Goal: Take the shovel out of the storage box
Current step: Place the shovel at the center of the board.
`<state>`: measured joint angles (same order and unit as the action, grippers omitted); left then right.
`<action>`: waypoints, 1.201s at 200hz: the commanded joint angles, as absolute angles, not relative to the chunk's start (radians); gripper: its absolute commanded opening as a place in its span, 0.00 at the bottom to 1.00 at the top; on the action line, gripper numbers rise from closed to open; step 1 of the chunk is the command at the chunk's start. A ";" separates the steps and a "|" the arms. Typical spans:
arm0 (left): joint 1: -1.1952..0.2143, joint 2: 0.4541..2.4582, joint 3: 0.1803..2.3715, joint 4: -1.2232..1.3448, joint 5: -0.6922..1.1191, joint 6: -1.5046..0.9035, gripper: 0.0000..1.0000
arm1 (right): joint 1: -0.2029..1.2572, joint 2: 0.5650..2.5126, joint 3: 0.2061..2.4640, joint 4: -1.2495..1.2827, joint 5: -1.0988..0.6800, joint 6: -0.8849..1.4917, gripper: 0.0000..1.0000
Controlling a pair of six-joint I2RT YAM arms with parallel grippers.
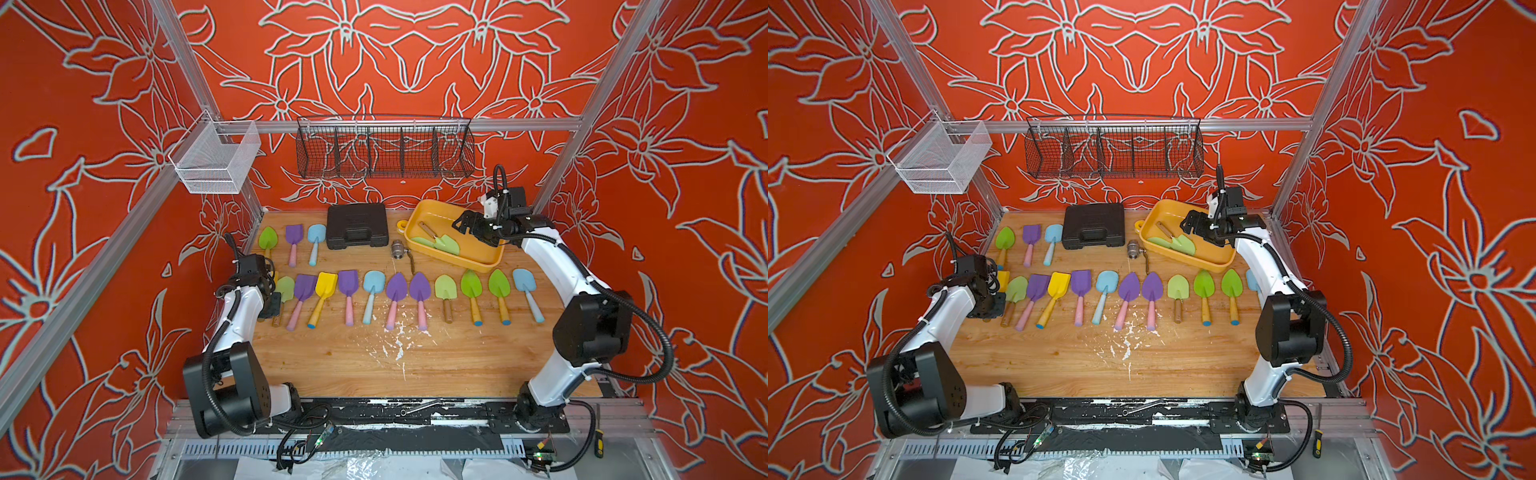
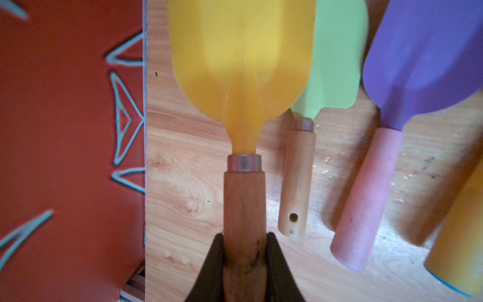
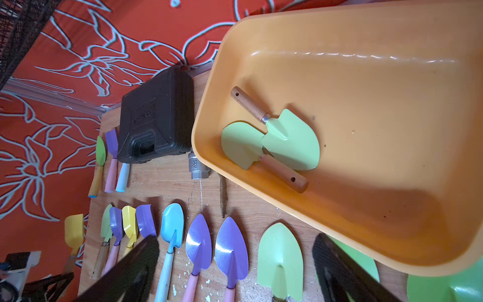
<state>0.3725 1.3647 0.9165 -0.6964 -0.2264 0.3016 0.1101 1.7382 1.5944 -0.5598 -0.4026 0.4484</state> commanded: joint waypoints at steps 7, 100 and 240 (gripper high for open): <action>0.400 1.431 0.945 -0.687 -0.250 0.331 0.00 | 0.101 1.805 1.660 -0.570 -0.476 0.436 0.97; 0.465 1.553 0.954 -0.657 -0.299 0.355 0.00 | 0.100 1.957 1.822 -0.601 -0.529 0.451 0.97; 0.472 1.628 0.955 -0.619 -0.333 0.336 0.37 | 0.091 1.976 1.838 -0.636 -0.546 0.449 0.97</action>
<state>0.4660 1.6085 0.9703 -0.6182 -0.2966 0.3298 0.0940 1.9709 1.8225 -0.6178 -0.5205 0.4526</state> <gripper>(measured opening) 0.330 0.975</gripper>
